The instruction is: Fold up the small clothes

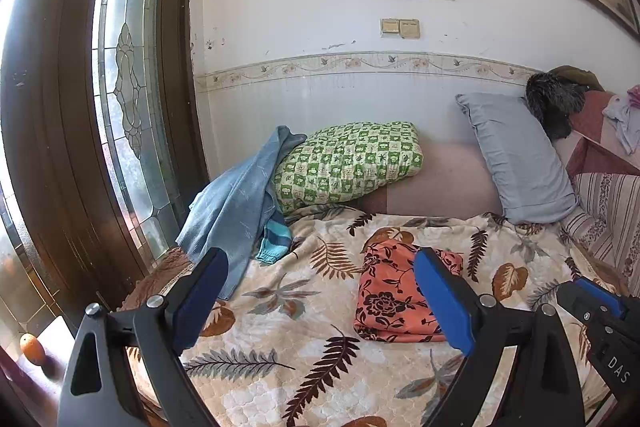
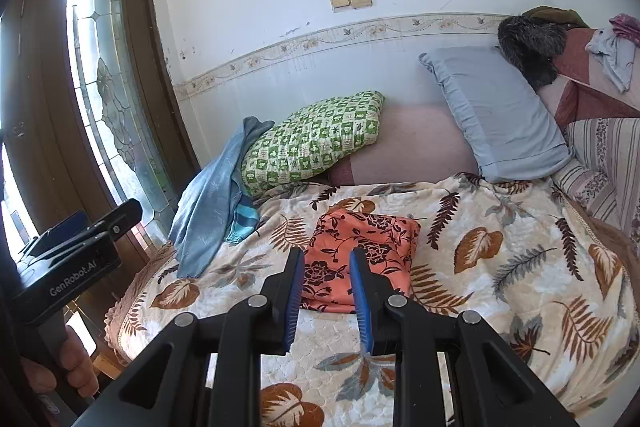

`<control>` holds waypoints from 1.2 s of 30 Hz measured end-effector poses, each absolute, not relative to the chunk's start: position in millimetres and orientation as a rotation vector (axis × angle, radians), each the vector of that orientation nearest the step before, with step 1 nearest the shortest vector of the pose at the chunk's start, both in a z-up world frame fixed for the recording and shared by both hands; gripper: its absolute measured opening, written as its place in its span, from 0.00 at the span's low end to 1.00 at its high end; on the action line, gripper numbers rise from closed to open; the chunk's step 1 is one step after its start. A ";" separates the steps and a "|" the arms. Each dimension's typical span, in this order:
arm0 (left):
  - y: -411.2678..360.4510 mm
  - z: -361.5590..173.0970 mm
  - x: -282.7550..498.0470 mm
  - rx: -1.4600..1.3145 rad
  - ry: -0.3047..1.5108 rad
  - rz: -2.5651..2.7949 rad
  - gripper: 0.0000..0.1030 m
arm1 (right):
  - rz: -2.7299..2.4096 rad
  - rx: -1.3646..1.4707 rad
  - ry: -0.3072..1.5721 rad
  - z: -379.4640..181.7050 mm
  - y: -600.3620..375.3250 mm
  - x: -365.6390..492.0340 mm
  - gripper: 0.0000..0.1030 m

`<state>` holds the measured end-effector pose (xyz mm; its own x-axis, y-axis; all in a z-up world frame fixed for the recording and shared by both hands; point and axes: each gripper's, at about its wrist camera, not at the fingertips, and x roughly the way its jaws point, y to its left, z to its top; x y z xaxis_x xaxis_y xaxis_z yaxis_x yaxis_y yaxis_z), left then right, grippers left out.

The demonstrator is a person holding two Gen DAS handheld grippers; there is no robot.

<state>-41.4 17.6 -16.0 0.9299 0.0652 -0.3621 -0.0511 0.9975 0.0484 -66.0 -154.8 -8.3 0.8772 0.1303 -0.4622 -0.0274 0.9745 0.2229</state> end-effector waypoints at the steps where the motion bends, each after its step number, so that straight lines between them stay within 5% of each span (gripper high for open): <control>1: 16.4 -16.8 -41.0 0.042 0.373 0.058 0.92 | 0.082 0.212 0.495 -8.4 -154.5 -66.0 0.26; 36: 44.4 -38.5 -27.5 0.014 0.386 0.077 0.92 | 0.060 0.183 0.544 -21.5 -138.2 -42.5 0.26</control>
